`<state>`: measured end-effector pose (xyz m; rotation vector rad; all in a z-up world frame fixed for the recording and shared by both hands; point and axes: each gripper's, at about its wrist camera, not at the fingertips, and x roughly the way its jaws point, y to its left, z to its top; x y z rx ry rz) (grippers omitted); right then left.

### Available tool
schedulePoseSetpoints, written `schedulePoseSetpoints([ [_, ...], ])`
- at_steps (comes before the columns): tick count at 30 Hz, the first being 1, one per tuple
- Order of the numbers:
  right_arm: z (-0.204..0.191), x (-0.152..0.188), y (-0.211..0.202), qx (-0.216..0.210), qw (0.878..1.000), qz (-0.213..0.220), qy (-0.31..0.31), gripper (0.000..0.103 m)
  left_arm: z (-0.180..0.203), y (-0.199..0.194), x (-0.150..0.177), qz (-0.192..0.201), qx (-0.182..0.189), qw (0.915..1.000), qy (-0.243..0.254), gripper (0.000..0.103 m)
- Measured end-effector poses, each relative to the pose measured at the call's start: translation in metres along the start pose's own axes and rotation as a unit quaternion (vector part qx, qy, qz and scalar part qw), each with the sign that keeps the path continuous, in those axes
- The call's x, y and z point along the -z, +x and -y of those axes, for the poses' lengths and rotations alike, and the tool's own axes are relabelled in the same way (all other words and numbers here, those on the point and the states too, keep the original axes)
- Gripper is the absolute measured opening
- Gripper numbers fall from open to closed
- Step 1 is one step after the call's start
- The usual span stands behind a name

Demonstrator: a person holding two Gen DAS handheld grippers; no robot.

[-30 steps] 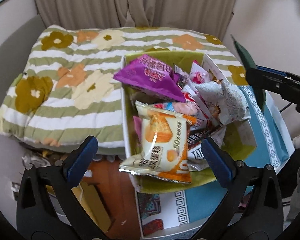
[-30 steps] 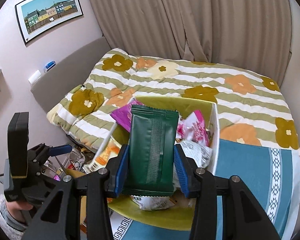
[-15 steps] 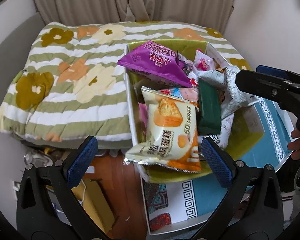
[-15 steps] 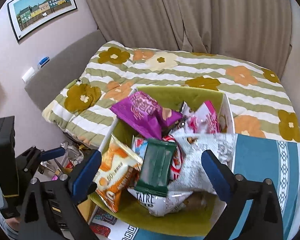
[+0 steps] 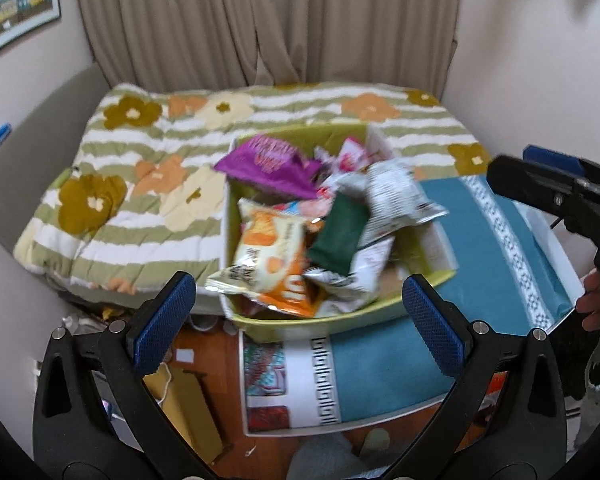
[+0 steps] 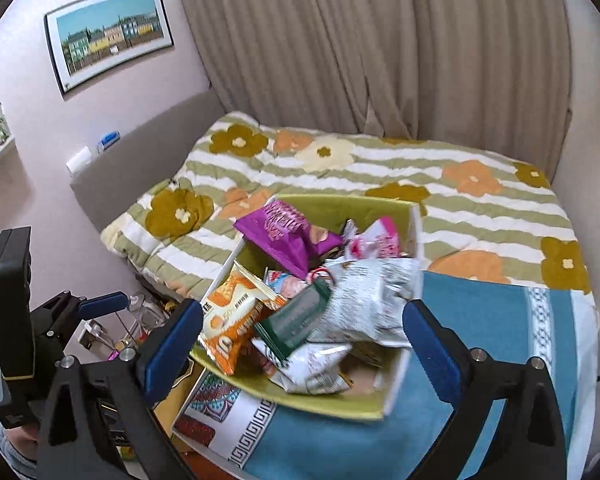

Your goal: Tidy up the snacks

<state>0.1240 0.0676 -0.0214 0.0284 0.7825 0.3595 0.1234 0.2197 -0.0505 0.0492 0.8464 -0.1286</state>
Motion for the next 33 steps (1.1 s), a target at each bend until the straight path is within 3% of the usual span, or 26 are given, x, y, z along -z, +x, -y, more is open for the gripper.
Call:
schedulePoseSetpoints([
  [7, 0.028, 0.032, -0.094, 0.059, 0.997, 0.054, 0.009, 0.101, 0.053, -0.063, 0.014, 0.060, -0.003, 0.9981, -0.015, 0.102],
  [13, 0.048, 0.060, -0.148, 0.132, 0.988, 0.081, 0.023, 0.102, 0.085, -0.102, 0.033, 0.103, -0.009, 0.9941, -0.035, 0.102],
  [22, 0.065, 0.097, -0.178, 0.182, 0.979, 0.090, 0.036, 0.102, 0.116, -0.125, 0.052, 0.125, -0.016, 0.9914, -0.032, 0.102],
  [33, 0.073, 0.109, -0.188, 0.185, 0.977, 0.091, 0.048, 0.102, 0.127, -0.131, 0.055, 0.131, -0.021, 0.9908, -0.030, 0.102],
])
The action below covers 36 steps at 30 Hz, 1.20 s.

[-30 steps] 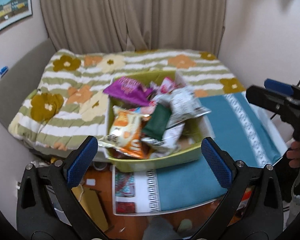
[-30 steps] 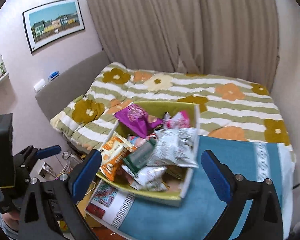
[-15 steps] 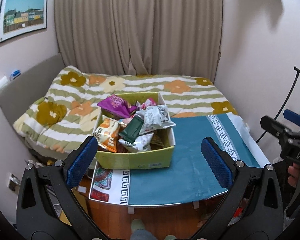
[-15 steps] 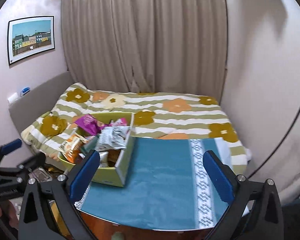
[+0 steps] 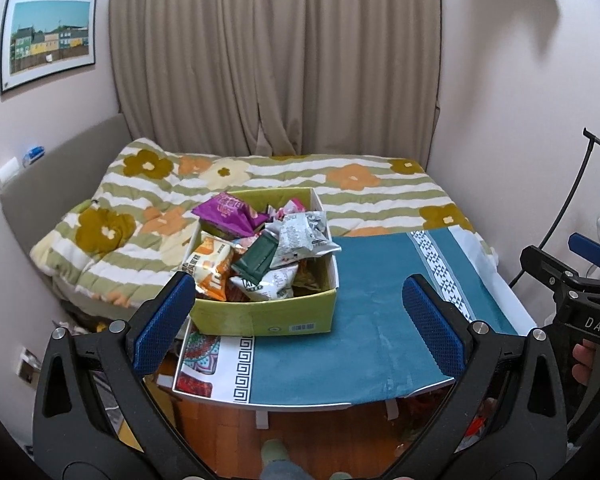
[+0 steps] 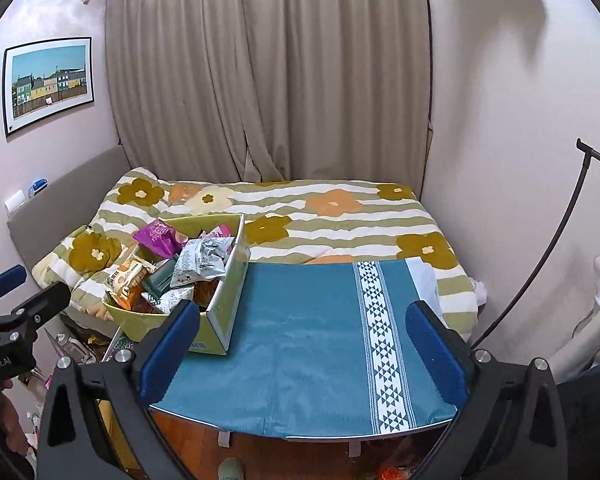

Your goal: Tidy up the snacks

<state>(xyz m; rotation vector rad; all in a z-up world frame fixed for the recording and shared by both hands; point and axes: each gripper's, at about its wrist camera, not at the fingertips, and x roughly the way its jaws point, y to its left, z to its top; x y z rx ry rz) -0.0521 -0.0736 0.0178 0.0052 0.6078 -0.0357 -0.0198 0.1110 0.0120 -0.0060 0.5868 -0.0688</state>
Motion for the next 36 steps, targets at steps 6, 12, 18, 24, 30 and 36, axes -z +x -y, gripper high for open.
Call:
schedulePoseSetpoints([
  [6, 0.003, -0.001, -0.002, 0.002, 1.000, 0.001, 0.005, 0.102, 0.004, 0.000, 0.000, 0.001, 0.001, 1.0000, 0.001, 0.102],
  [12, 0.006, -0.002, -0.002, 0.005, 1.000, 0.002, 0.007, 0.102, 0.006, 0.001, -0.002, 0.004, 0.001, 1.0000, 0.002, 0.102],
  [18, 0.009, -0.003, 0.001, 0.009, 1.000, 0.000, 0.009, 0.102, 0.005, 0.001, -0.004, 0.006, 0.001, 1.0000, 0.006, 0.102],
  [24, 0.010, -0.003, 0.001, 0.011, 1.000, -0.001, 0.011, 0.102, 0.007, 0.003, -0.006, 0.007, 0.003, 0.9999, 0.007, 0.102],
  [30, 0.011, -0.003, 0.000, 0.012, 1.000, -0.001, 0.012, 0.102, 0.008, 0.004, -0.008, 0.008, 0.003, 0.9999, 0.012, 0.102],
  [36, 0.011, -0.003, 0.002, 0.015, 1.000, -0.001, 0.012, 0.102, 0.008, 0.005, -0.008, 0.008, 0.004, 0.9999, 0.011, 0.102],
])
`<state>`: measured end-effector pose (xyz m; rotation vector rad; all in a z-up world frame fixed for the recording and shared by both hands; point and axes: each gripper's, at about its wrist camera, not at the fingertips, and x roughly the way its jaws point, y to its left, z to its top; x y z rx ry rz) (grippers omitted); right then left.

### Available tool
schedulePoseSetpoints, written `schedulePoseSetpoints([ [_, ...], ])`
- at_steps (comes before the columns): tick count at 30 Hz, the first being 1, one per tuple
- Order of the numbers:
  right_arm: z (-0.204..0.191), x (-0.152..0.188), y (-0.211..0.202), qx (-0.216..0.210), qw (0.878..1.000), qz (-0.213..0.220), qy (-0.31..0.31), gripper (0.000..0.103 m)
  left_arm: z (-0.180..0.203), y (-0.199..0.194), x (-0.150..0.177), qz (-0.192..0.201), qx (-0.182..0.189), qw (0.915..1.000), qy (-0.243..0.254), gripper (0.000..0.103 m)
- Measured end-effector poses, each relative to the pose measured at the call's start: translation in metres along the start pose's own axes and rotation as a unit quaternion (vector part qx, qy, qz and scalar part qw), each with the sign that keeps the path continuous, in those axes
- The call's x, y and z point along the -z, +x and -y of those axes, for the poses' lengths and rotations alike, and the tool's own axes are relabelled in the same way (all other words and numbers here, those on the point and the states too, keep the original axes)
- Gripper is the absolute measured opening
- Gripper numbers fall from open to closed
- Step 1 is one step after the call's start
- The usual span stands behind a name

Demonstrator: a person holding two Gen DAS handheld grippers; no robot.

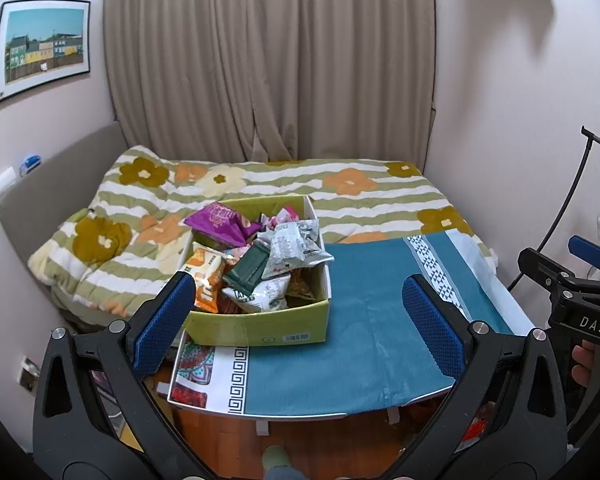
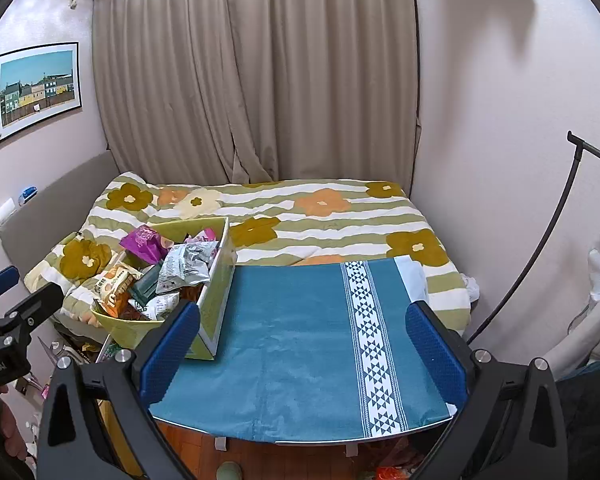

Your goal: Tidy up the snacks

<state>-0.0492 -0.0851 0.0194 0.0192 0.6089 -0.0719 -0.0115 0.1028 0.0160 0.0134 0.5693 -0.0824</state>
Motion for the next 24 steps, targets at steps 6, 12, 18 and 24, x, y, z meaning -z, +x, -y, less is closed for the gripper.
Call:
schedulePoseSetpoints([
  [6, 0.000, 0.000, 0.000, 0.000, 1.000, -0.001, -0.001, 0.102, 0.000, 0.000, 0.000, 0.001, -0.001, 1.0000, 0.001, 0.102],
  [12, 0.002, -0.001, 0.001, 0.001, 1.000, -0.001, 0.000, 0.102, 0.006, 0.004, 0.001, 0.004, -0.011, 0.9999, 0.005, 0.102],
  [18, 0.002, 0.000, 0.002, 0.001, 1.000, -0.001, 0.000, 0.102, 0.013, 0.007, 0.002, 0.010, -0.032, 0.9993, 0.017, 0.103],
  [24, 0.003, 0.000, 0.005, 0.003, 1.000, -0.004, 0.001, 0.102, 0.009, 0.013, 0.003, 0.012, -0.027, 0.9995, 0.012, 0.103],
])
